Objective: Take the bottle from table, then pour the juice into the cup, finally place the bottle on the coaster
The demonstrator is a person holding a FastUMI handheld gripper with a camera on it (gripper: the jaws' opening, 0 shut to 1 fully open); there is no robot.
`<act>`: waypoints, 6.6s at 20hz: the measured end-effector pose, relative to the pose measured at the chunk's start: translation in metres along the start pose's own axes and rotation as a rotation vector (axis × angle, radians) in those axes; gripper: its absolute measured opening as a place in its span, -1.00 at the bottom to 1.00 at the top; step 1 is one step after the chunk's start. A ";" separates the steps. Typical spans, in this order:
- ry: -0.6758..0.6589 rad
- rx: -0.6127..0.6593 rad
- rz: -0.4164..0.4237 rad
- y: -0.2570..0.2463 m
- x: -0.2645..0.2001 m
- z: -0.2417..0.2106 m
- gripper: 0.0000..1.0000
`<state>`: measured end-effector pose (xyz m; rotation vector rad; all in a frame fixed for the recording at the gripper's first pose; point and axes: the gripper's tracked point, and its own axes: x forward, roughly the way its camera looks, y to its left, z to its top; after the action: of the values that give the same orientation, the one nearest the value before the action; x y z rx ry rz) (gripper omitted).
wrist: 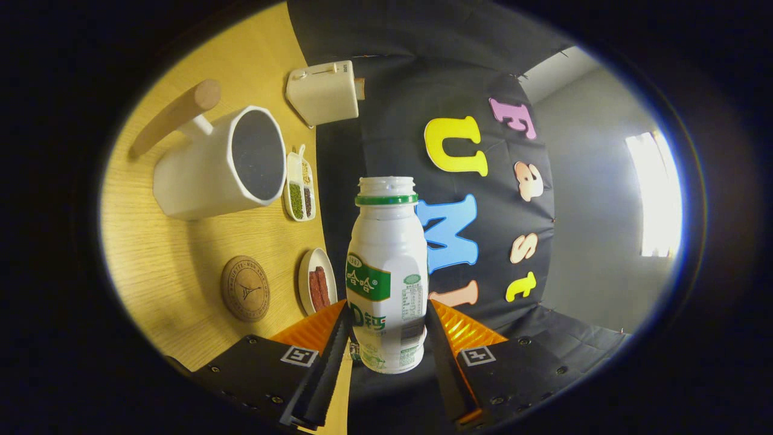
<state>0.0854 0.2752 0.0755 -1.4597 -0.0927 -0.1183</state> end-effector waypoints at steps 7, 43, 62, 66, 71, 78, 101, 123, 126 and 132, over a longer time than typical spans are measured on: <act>-0.007 -0.097 -0.017 -0.001 0.000 0.002 0.42; -0.049 -0.270 -0.067 -0.010 0.001 0.015 0.42; -0.059 -0.326 -0.102 -0.018 0.003 0.016 0.42; -0.063 -0.339 -0.110 -0.020 0.004 0.016 0.41; -0.065 -0.356 -0.120 -0.022 0.004 0.017 0.41; -0.070 -0.377 -0.135 -0.025 0.004 0.017 0.41; -0.146 -0.484 -0.188 -0.038 0.001 0.036 0.41; -0.207 -0.678 -0.212 -0.023 -0.005 0.042 0.41; -0.205 -0.687 -0.204 -0.019 -0.005 0.041 0.41; -0.214 -0.716 -0.192 -0.013 -0.005 0.040 0.42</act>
<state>0.0794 0.3135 0.0917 -2.1754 -0.3974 -0.1609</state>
